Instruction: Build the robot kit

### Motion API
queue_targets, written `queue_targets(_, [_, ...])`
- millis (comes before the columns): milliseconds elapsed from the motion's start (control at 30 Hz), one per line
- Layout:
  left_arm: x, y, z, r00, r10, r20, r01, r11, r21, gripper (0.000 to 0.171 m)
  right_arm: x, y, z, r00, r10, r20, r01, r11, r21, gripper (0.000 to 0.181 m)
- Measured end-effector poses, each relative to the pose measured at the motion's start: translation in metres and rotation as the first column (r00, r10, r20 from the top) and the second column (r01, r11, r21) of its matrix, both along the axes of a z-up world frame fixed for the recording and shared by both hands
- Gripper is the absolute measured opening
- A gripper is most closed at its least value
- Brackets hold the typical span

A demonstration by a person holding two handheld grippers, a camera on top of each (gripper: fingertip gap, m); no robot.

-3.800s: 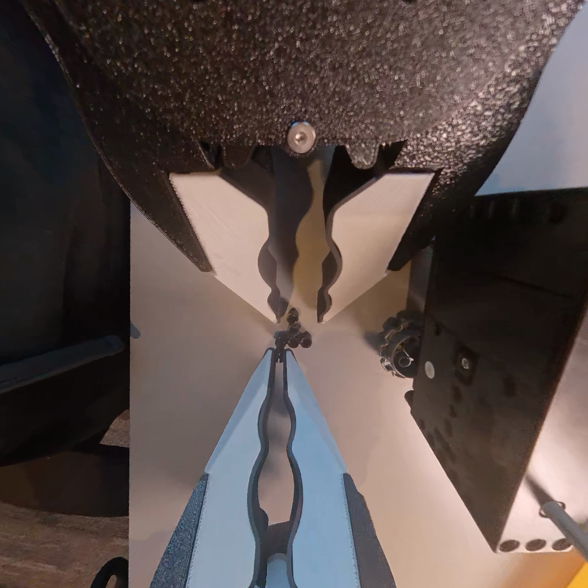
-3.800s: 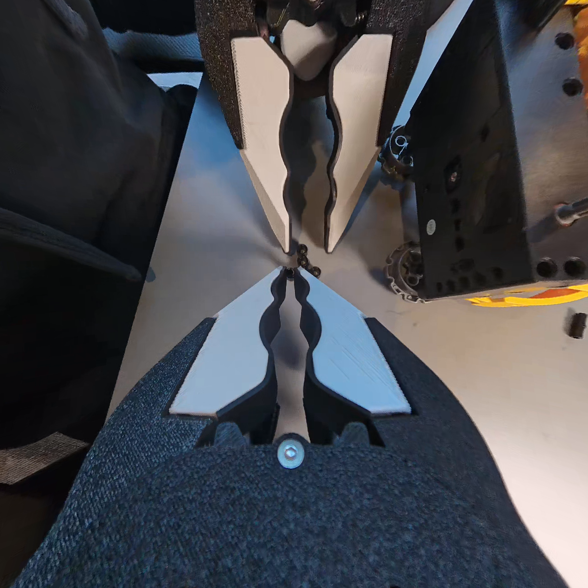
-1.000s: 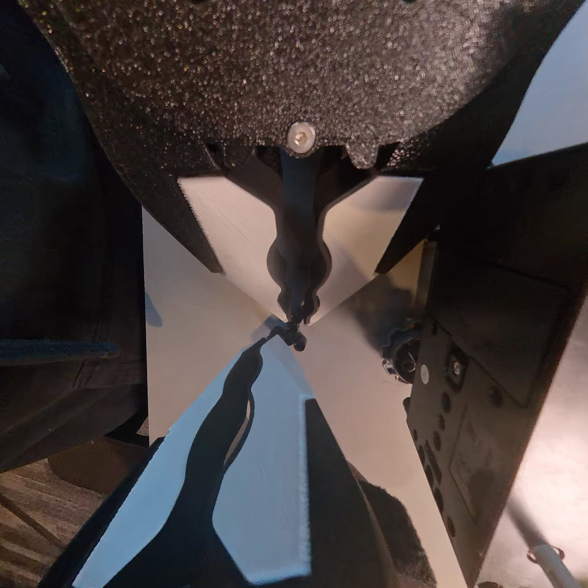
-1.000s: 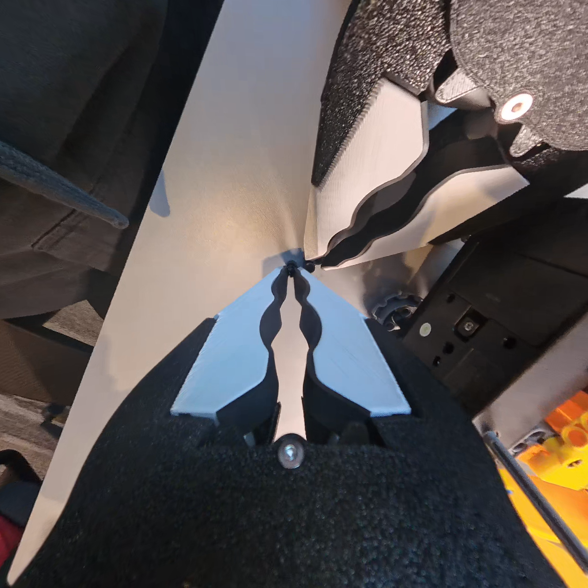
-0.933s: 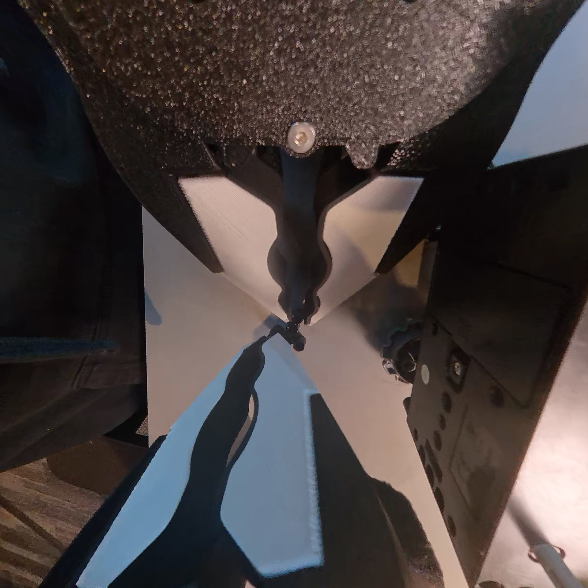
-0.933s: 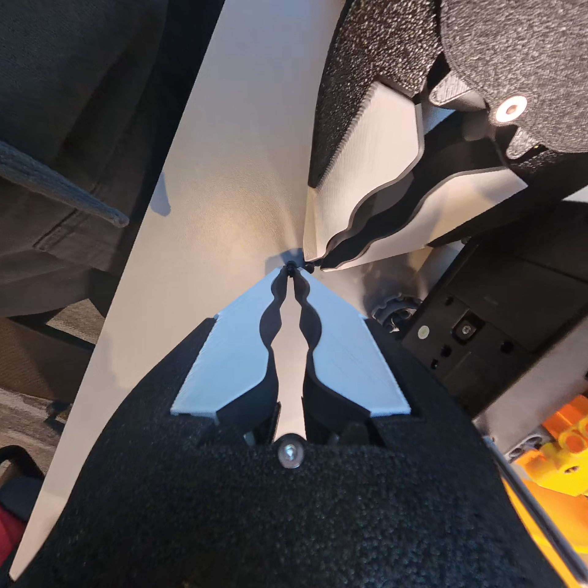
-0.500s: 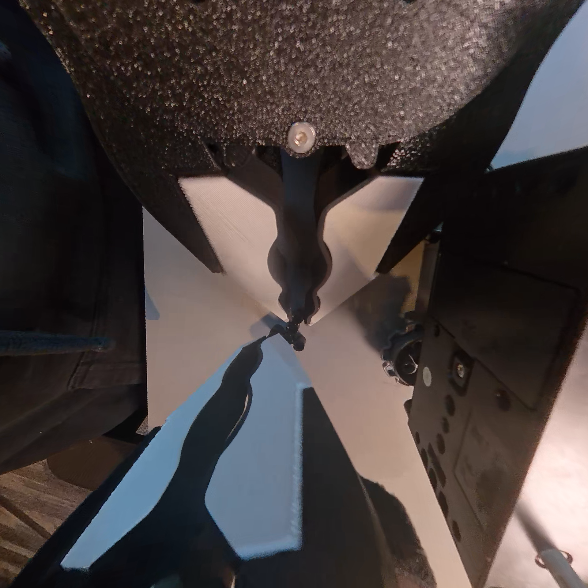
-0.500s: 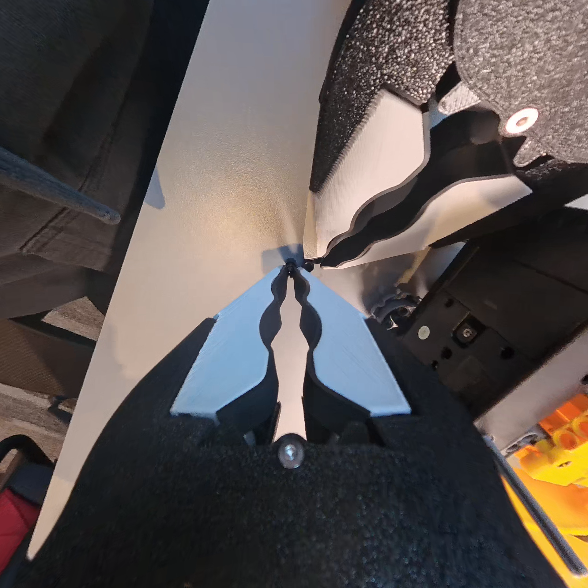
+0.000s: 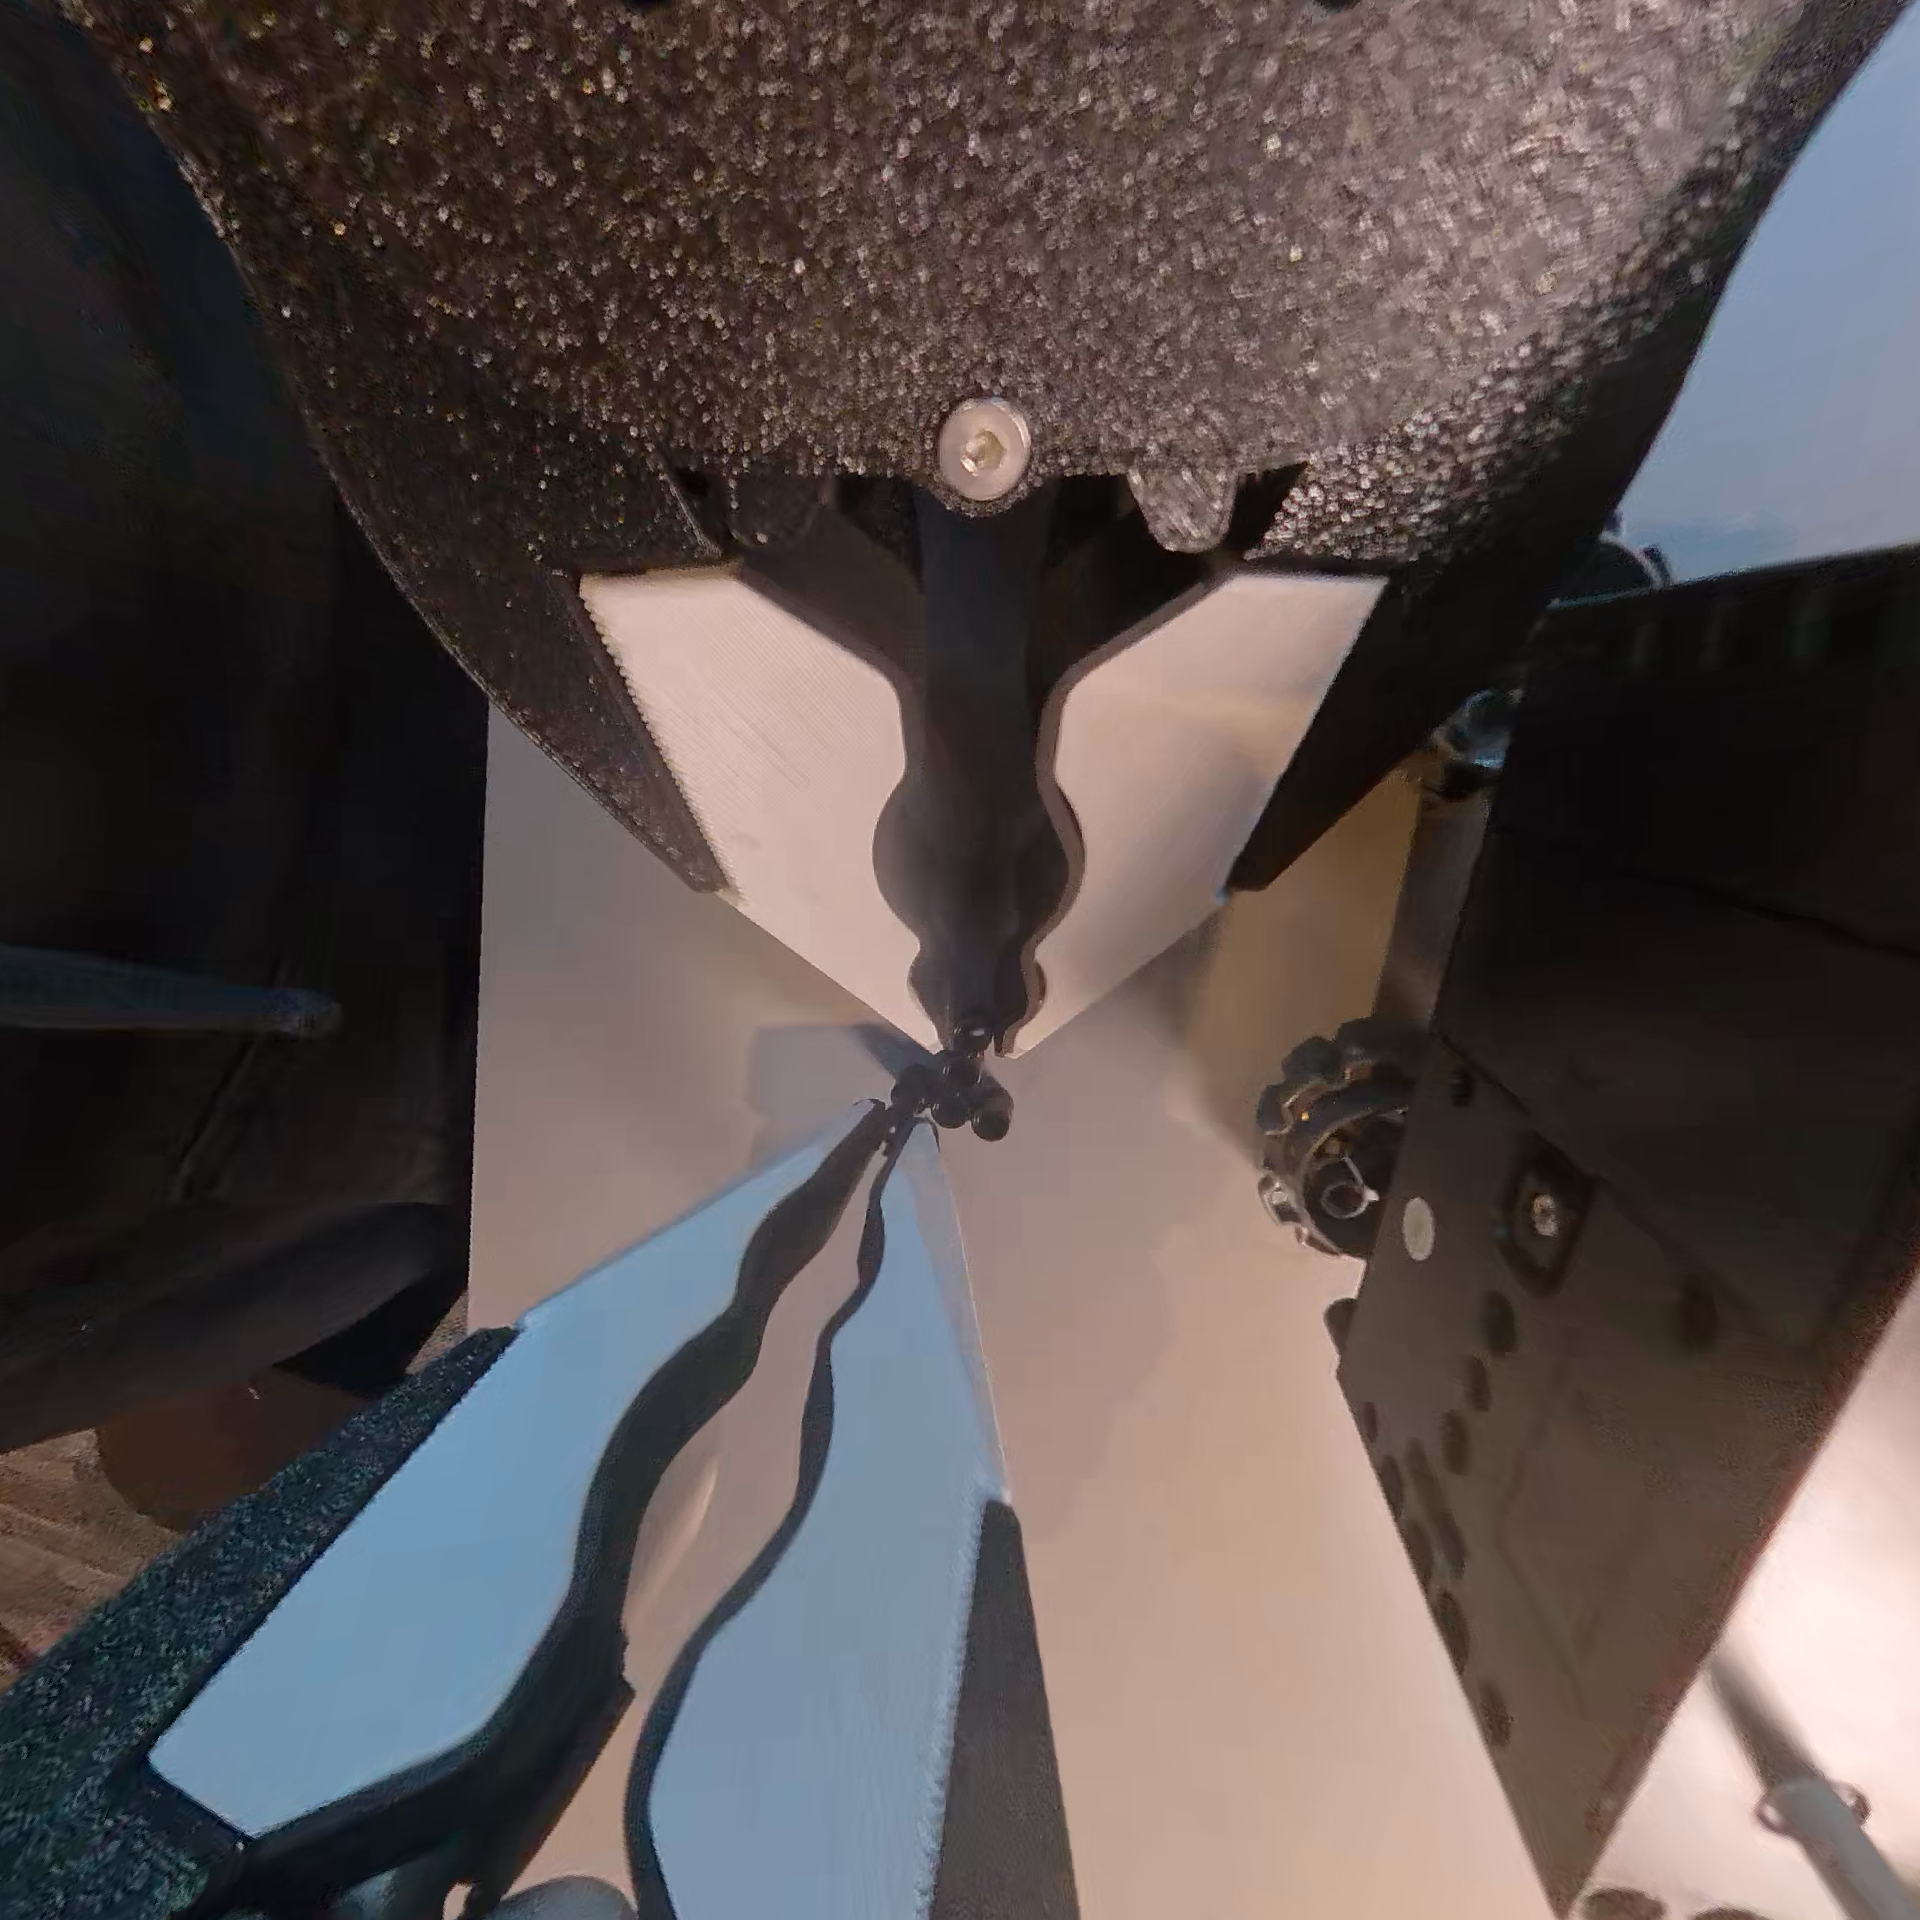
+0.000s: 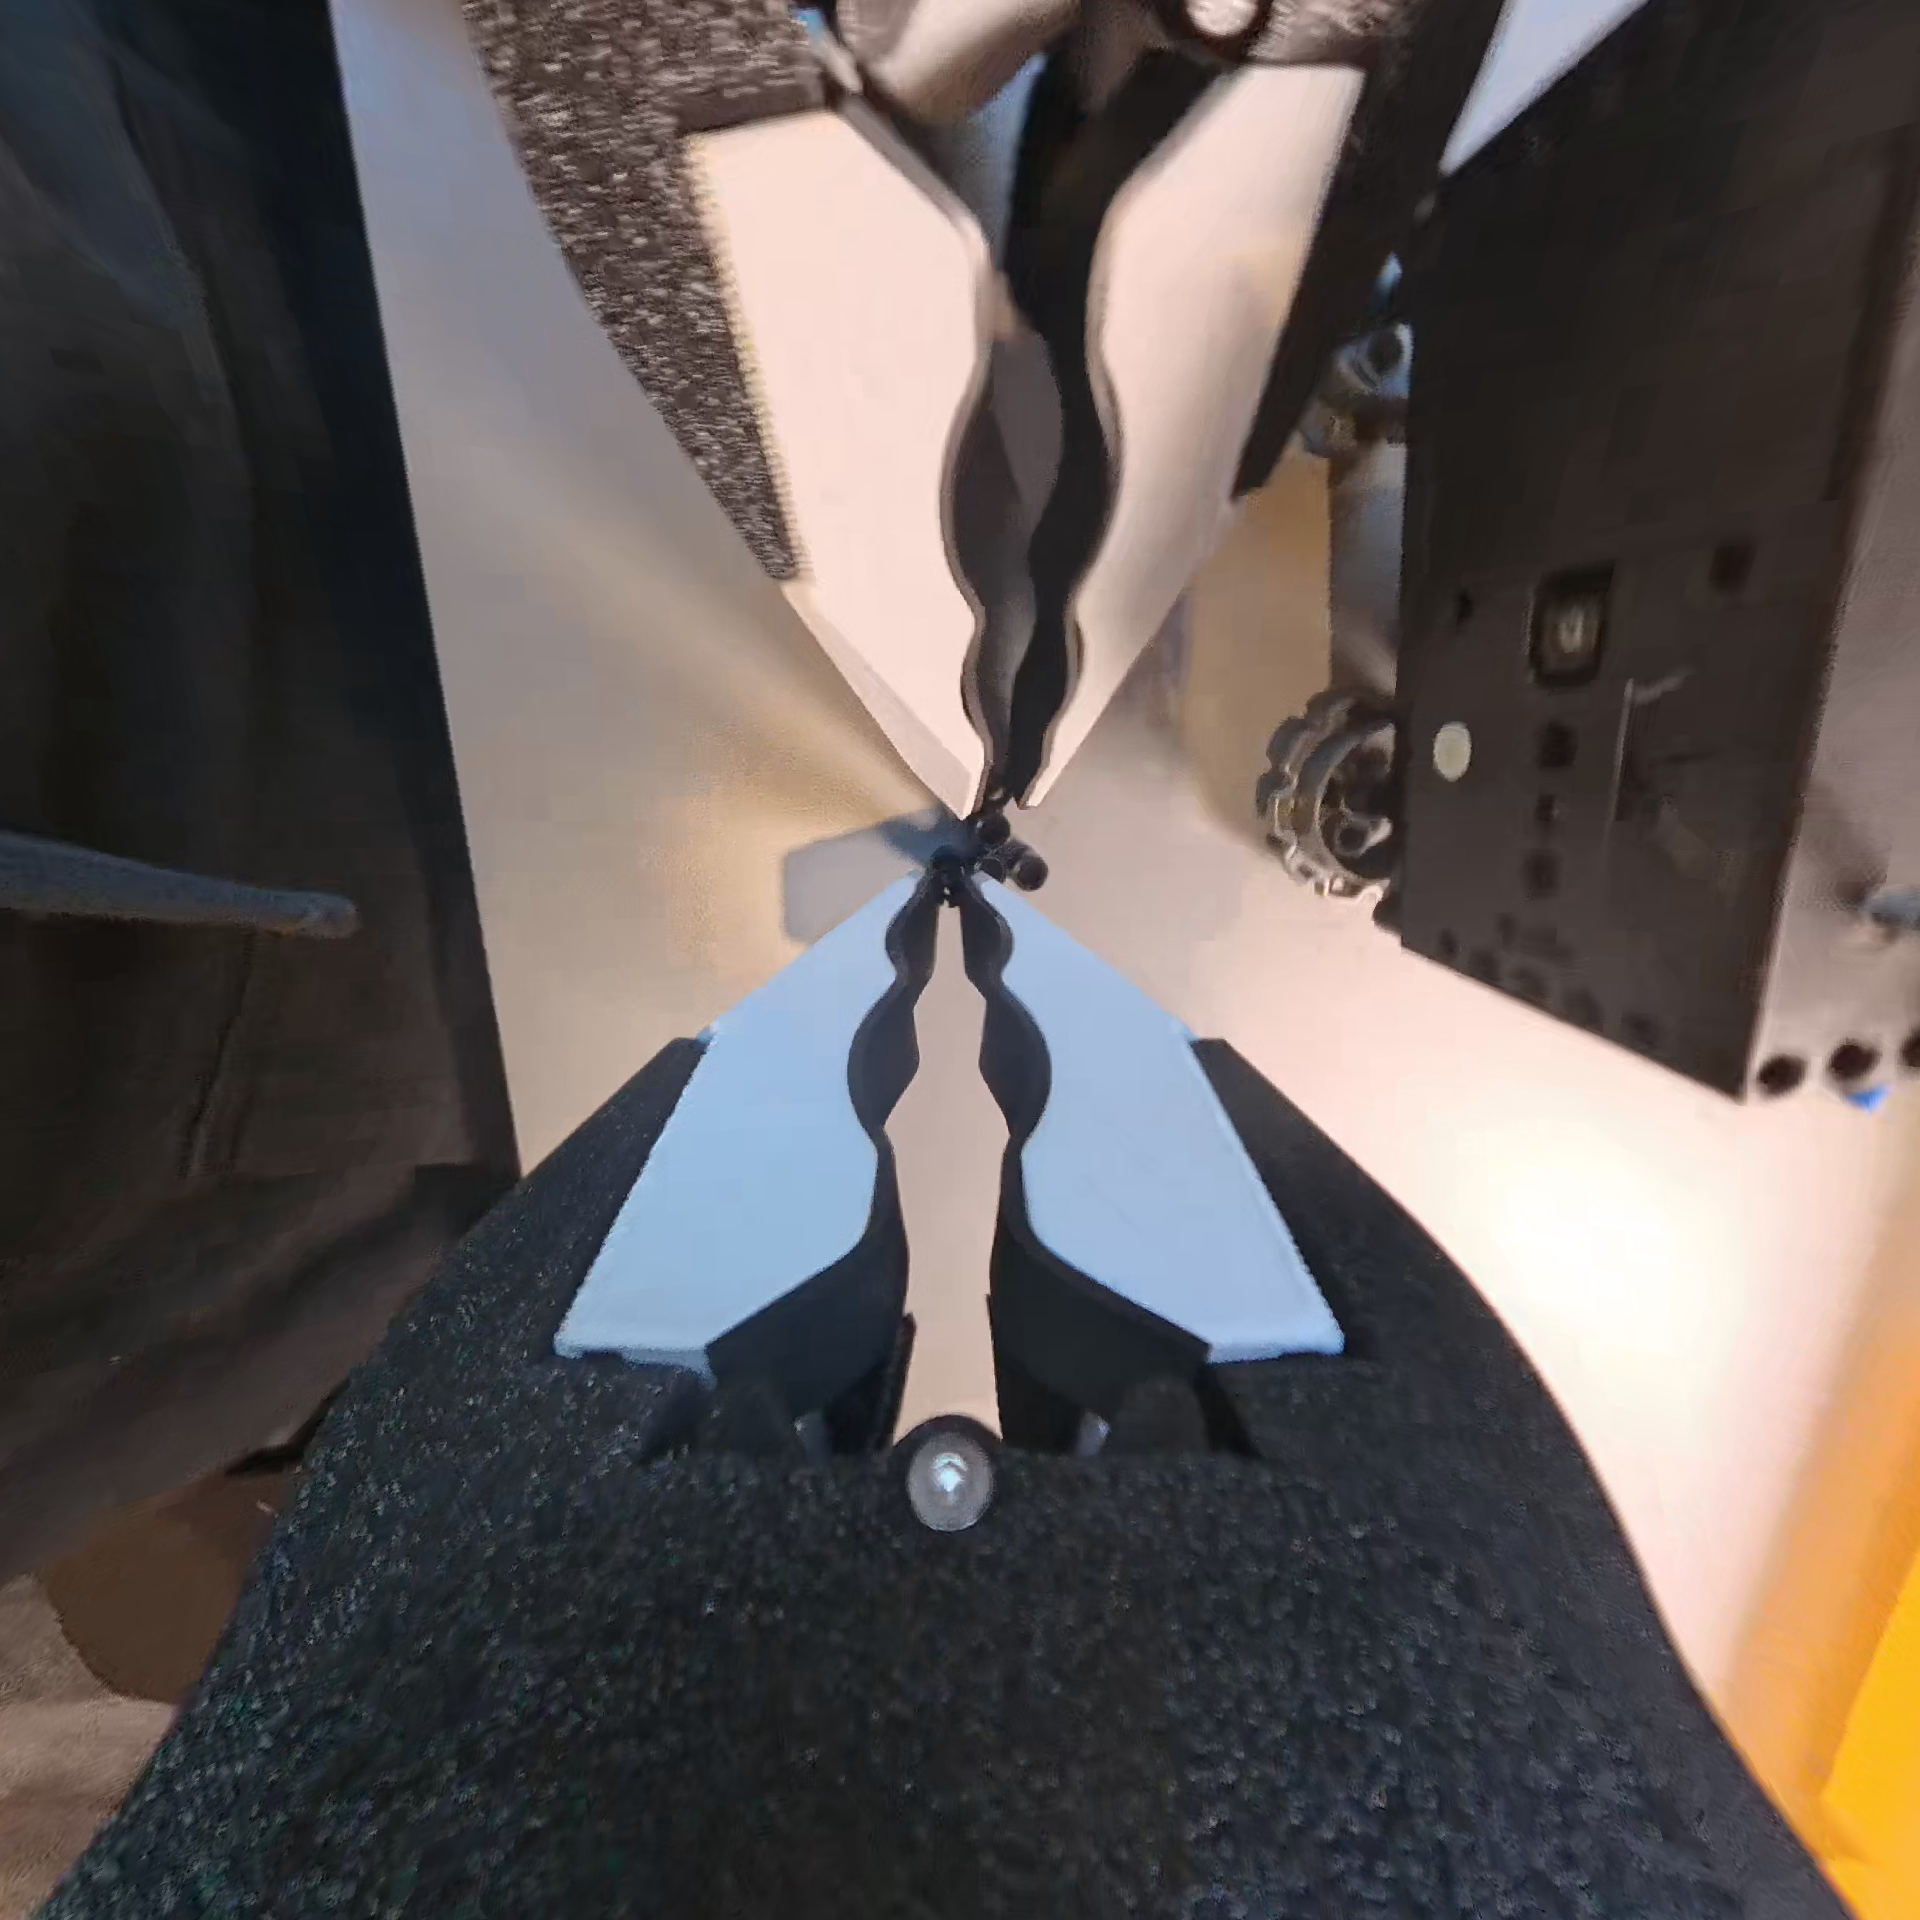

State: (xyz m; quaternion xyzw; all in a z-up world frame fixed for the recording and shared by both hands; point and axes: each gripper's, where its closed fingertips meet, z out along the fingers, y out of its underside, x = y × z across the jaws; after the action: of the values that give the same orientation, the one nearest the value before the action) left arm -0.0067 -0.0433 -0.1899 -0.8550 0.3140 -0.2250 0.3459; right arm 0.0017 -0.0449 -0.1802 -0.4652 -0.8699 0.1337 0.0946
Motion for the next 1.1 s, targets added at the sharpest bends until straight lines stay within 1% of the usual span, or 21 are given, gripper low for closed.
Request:
queue_targets(67, [0.006,0.001,0.001,1.0,-0.002,0.0,0.002,1.0,0.006,0.004,0.006,0.002,0.0,0.999,-0.049,-0.011,0.048,0.999,-0.025,0.003])
queue_targets(133, [0.013,0.001,0.0,1.0,-0.014,-0.013,0.014,1.0,0.01,0.005,0.013,0.004,0.0,0.998,-0.062,-0.009,0.062,0.998,-0.014,0.003])
queue_targets(233, [0.017,0.002,-0.001,0.999,-0.021,-0.025,0.021,1.0,0.018,0.005,0.017,0.005,0.0,0.999,-0.035,0.005,0.035,0.999,0.02,0.003])
queue_targets(433, [0.016,0.001,-0.002,0.997,-0.045,-0.063,0.049,0.997,0.058,0.005,0.016,0.004,0.0,0.999,0.018,0.037,-0.018,1.0,0.001,0.004])
queue_targets(500, [0.017,0.001,-0.002,0.997,-0.047,-0.057,0.05,0.997,0.05,0.005,0.018,-0.002,-0.001,0.997,0.046,0.06,-0.043,0.997,-0.059,0.004])
queue_targets(567, [0.017,0.001,-0.002,0.998,-0.046,-0.05,0.049,0.998,0.044,0.005,0.018,-0.002,-0.001,0.996,0.058,0.072,-0.052,0.995,-0.082,0.004])
queue_targets(667, [0.017,0.001,-0.002,0.998,-0.046,-0.05,0.049,0.998,0.046,0.005,0.019,-0.001,-0.002,0.993,0.078,0.086,-0.074,0.996,-0.044,0.003])
queue_targets(767, [0.017,0.0,-0.002,0.998,-0.05,-0.049,0.052,0.998,0.045,0.005,0.019,-0.001,-0.003,0.993,0.091,0.078,-0.089,0.996,-0.028,0.003])
queue_targets(833, [0.016,0.0,-0.002,0.998,-0.048,-0.04,0.049,0.998,0.036,0.005,0.018,-0.002,-0.003,0.991,0.125,0.049,-0.125,0.992,0.0,0.003])
queue_targets(933, [0.015,-0.001,-0.002,0.997,-0.057,-0.043,0.059,0.998,0.039,0.006,0.016,-0.002,-0.002,0.996,0.081,0.034,-0.079,0.995,-0.061,0.004])
queue_targets(1033, [0.014,-0.005,-0.001,0.995,-0.089,-0.05,0.092,0.995,0.047,0.006,0.015,-0.003,-0.002,0.992,0.127,-0.003,-0.127,0.991,-0.036,0.004])
queue_targets(1100, [0.016,-0.008,-0.001,0.991,-0.124,-0.044,0.126,0.991,0.046,0.013,0.014,-0.005,-0.001,0.985,0.17,-0.015,-0.17,0.985,-0.027,0.004])
